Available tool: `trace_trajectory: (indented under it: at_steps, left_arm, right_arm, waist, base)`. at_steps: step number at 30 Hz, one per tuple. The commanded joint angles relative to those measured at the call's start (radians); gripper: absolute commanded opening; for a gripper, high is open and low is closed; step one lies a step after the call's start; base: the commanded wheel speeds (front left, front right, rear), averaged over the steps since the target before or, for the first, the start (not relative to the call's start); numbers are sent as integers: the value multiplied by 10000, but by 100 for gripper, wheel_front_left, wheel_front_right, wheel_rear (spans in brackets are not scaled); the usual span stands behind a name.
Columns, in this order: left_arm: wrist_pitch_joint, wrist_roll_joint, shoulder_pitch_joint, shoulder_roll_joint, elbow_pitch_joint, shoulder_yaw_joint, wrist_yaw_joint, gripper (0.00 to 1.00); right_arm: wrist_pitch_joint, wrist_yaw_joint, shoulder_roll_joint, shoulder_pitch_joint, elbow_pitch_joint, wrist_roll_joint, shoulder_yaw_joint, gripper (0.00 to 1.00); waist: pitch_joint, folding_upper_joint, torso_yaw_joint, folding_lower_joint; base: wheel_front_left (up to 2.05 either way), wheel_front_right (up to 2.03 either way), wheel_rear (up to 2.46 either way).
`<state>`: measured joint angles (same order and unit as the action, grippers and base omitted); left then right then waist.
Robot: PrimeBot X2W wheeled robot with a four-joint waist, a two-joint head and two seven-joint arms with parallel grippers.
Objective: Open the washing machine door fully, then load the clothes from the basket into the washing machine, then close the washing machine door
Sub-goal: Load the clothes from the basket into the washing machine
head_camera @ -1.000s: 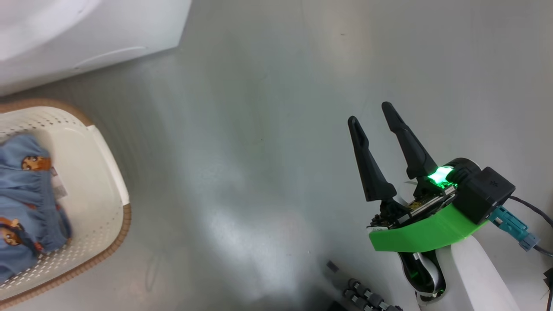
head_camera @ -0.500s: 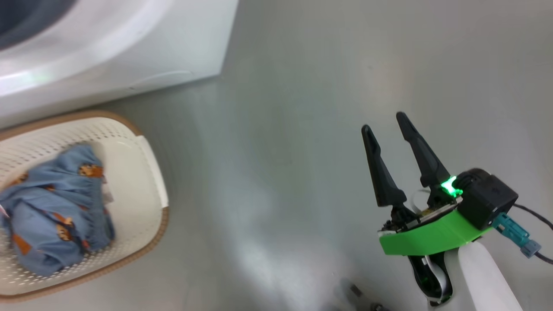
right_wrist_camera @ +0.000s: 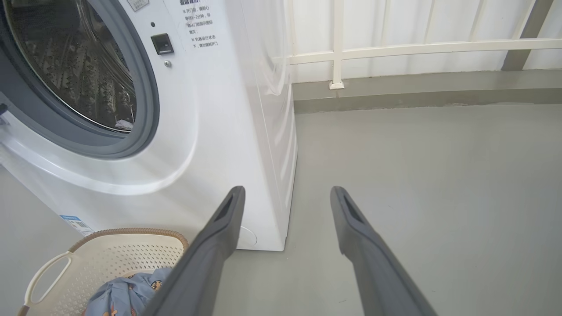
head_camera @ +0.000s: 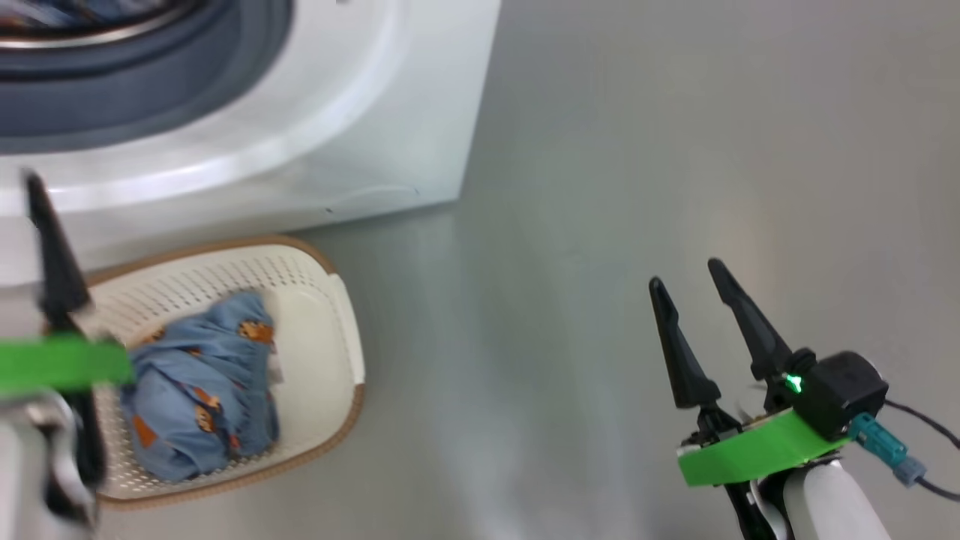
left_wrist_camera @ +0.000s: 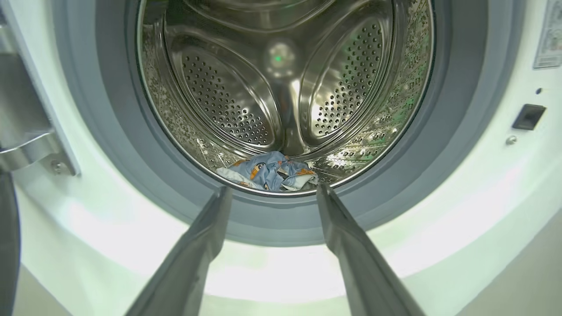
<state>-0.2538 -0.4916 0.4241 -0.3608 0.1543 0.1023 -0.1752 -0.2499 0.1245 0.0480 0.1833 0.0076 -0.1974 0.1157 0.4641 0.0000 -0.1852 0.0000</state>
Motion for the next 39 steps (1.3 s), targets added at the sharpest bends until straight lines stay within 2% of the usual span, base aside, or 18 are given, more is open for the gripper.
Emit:
trace_trajectory:
  at_steps: [1, 8, 16, 26, 39]
  left_arm:
    - [-77, 217, -696, -220, -746, -304, -228, 100]
    - [-78, 603, -2630, 173, -2035, -65, -588, 100]
    - [-58, 664, -4184, 554, -2469, 403, -801, 100]
    - [149, 662, -5139, 600, -2487, 826, -811, 100]
    - [350, 617, -5680, 644, -2507, 1141, -874, 100]
  right_arm:
    - [-118, 62, 22, -302, -135, 132, 142, 100]
    - [-97, 62, 22, -645, 69, 447, -18, 100]
    - [216, 62, 22, -1231, 54, 674, -296, 100]
    - [595, 62, 22, -1892, -220, 673, -396, 100]
    - [982, 62, 22, -2503, -619, 636, -358, 100]
  waist:
    - [-841, 0, 608, 0]
    - [-1614, 0, 1005, 0]
    - [-2675, 0, 1494, 0]
    - [-3639, 0, 1846, 0]
    - [-4356, 0, 1866, 0]
  base:
    - [0, 0, 0]
    - [0, 0, 0]
    - [0, 0, 0]
    - [0, 0, 0]
    - [0, 0, 0]
